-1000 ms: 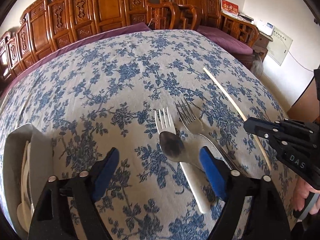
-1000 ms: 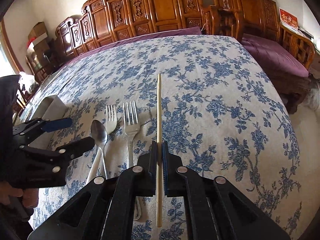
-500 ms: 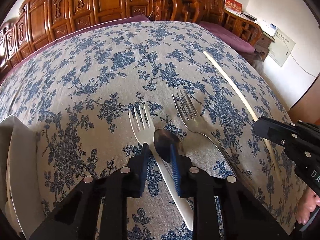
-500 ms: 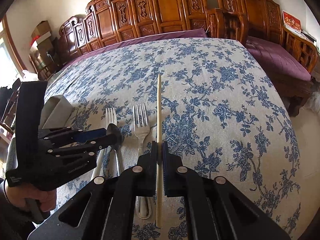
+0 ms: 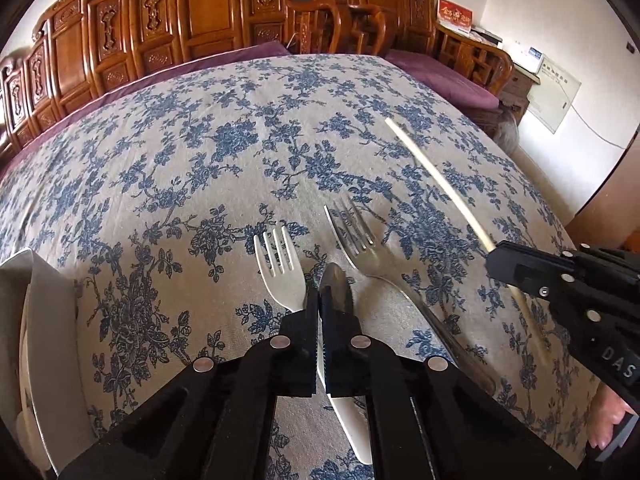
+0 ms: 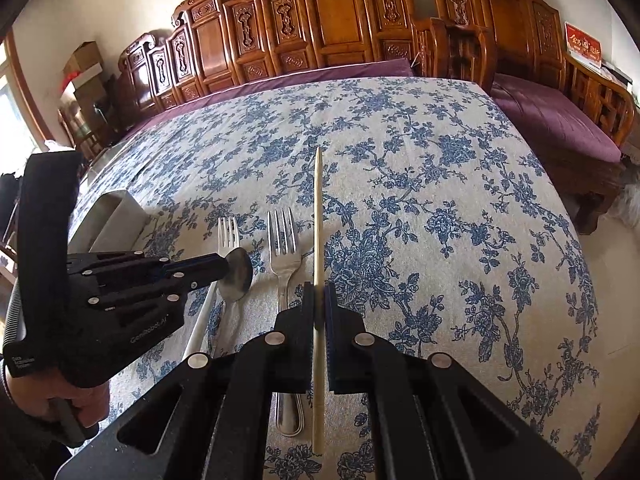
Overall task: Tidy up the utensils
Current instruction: 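Carry the metal spoon and chopstick over the grey tray with both tools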
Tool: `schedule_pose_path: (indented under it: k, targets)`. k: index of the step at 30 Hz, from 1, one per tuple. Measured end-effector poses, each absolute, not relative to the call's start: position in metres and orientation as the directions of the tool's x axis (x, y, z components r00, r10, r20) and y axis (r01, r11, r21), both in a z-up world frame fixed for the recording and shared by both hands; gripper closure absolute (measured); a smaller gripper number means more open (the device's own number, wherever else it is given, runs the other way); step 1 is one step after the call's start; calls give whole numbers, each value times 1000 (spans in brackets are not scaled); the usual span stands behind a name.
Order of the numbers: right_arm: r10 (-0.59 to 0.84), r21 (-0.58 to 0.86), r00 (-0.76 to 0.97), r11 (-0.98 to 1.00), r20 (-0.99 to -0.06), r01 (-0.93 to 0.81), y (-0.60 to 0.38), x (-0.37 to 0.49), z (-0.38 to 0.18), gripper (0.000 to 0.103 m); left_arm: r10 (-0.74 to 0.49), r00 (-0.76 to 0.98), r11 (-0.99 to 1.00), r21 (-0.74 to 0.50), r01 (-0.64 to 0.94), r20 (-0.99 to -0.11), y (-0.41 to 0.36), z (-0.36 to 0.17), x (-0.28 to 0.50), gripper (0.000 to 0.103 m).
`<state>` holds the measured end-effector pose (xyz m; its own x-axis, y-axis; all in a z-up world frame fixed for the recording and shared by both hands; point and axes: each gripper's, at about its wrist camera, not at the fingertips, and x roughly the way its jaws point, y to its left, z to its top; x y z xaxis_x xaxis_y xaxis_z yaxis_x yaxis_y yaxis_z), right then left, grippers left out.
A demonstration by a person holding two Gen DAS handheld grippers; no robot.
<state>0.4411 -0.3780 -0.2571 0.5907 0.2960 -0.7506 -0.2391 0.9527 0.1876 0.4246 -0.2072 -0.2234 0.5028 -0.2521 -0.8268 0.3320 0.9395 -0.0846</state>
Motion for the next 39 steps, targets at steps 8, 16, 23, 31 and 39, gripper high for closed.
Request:
schedule_pose_path:
  k: [8, 16, 23, 31, 39]
  targets:
    - [294, 171, 602, 952, -742, -254, -369, 436, -245, 97, -274, 524, 933, -92, 347, -807, -202, -200, 410, 103]
    - [309, 150, 615, 943, -726, -297, -343, 429, -230, 97, -283, 572, 938, -98, 332, -770, -172, -165, 396, 103]
    - [327, 138, 610, 932, -722, -335, -314, 425, -227, 97, -261, 615, 949, -80, 306, -744, -130, -142, 384, 103]
    - [340, 101, 592, 912, -731, -399, -273, 414, -229, 97, -217, 643, 964, -59, 258, -734, -73, -129, 375, 103]
    - [374, 98, 594, 891, -712, -444, -242, 402, -222, 97, -171, 673, 976, -31, 215, -719, -23, -123, 370, 103]
